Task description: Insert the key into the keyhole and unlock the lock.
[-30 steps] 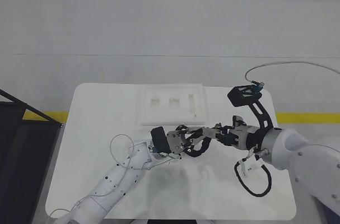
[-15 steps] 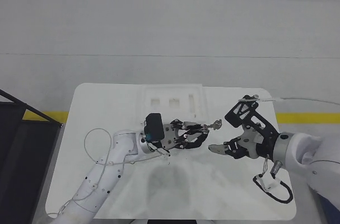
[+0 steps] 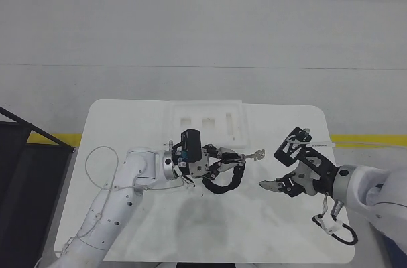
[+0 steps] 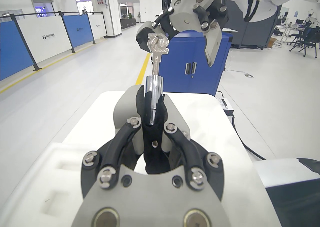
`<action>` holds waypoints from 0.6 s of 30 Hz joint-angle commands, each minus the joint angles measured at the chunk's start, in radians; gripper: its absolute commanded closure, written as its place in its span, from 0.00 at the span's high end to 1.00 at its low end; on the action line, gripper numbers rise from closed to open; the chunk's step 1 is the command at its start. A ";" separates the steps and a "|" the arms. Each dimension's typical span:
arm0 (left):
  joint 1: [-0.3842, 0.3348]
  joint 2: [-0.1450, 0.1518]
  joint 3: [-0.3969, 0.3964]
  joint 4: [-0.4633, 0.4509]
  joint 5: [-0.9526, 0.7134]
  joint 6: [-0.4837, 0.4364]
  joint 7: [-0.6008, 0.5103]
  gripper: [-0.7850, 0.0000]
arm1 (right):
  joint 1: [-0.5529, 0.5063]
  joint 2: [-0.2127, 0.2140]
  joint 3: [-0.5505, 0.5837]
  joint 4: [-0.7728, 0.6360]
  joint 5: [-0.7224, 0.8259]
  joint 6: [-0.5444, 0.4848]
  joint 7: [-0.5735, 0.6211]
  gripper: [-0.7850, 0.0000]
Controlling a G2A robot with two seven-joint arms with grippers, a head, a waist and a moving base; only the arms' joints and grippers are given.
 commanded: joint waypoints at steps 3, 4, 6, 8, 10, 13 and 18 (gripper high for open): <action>-0.020 0.007 0.008 0.002 -0.040 0.000 -0.066 0.00 | -0.009 -0.005 -0.019 0.000 -0.064 -0.071 -0.059 1.00; -0.026 0.008 0.012 0.004 -0.048 0.000 -0.080 0.00 | -0.009 -0.008 -0.029 0.000 -0.075 -0.092 -0.081 1.00; -0.034 0.009 0.017 0.011 -0.069 0.000 -0.091 0.00 | -0.003 -0.012 -0.048 0.000 -0.123 -0.131 -0.107 1.00; -0.042 0.009 0.024 0.019 -0.078 0.000 -0.099 0.00 | 0.001 -0.018 -0.068 0.000 -0.154 -0.147 -0.135 1.00; -0.048 0.007 0.031 0.028 -0.084 0.003 -0.100 0.00 | 0.004 -0.024 -0.089 0.000 -0.181 -0.152 -0.146 1.00; -0.052 0.004 0.046 0.041 -0.091 0.009 -0.092 0.00 | 0.017 -0.033 -0.115 0.000 -0.198 -0.167 -0.167 1.00; -0.054 0.000 0.068 0.057 -0.092 0.016 -0.076 0.00 | 0.038 -0.048 -0.156 0.000 -0.215 -0.183 -0.173 1.00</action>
